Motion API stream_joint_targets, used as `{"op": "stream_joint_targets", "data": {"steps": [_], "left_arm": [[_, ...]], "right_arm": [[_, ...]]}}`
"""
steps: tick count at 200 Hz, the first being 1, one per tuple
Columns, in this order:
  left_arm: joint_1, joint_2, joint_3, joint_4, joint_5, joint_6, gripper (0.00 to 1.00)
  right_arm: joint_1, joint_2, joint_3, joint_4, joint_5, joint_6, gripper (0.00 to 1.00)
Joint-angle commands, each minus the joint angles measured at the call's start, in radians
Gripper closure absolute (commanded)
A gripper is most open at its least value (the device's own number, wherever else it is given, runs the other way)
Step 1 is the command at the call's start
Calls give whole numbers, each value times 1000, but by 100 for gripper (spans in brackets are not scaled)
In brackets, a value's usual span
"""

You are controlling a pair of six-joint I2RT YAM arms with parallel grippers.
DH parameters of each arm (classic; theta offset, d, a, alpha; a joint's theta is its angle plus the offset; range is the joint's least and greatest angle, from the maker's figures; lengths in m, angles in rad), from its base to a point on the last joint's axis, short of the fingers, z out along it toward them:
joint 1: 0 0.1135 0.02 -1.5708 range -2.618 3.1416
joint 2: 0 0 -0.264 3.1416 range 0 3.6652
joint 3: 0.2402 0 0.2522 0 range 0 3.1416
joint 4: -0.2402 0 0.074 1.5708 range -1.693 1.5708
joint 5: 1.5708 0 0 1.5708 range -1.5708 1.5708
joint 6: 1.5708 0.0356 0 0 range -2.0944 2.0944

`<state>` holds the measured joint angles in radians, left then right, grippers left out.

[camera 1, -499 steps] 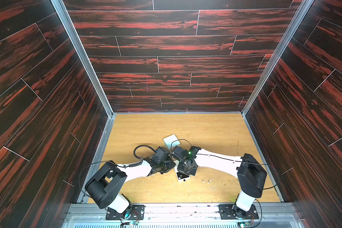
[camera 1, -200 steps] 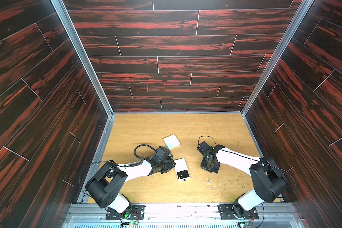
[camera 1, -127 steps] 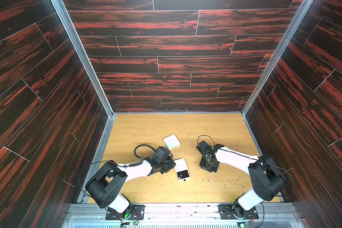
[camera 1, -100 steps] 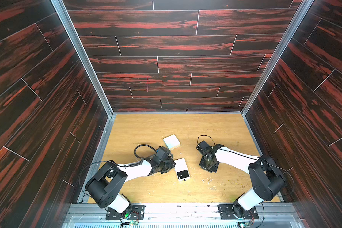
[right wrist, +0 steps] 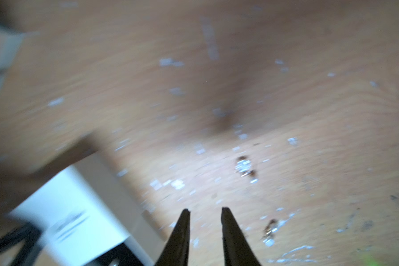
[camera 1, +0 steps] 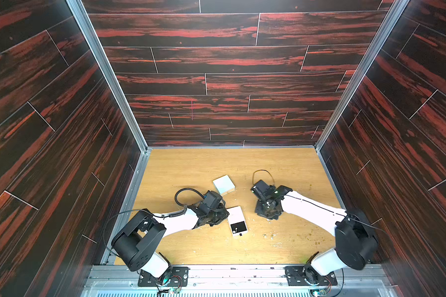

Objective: Take out the earrings from the drawer-style jewelry box
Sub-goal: Place the earring at the center of the board, then pick up the earring from the drawer.

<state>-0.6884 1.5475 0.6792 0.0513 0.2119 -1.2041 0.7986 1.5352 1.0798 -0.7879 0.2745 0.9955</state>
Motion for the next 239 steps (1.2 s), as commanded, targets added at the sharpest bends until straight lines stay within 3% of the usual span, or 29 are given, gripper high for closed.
{"op": "stream_joint_targets", "data": {"steps": [1,38,115,239], "left_arm": [[1,6,-14,-108,-28,12,68],[2,11,-17,-94,-25,2,68],[2,24,-9,-81,-28,-6,68],[0,19,-18,-71,-32,-15,68]], "right_arm": [[95,14,57,-37,25,-1,77],[215,91,124,-5,-75,72,79],[224,183,108,69,-266,168,79],[196,279,126,57,-274,213,78]]}}
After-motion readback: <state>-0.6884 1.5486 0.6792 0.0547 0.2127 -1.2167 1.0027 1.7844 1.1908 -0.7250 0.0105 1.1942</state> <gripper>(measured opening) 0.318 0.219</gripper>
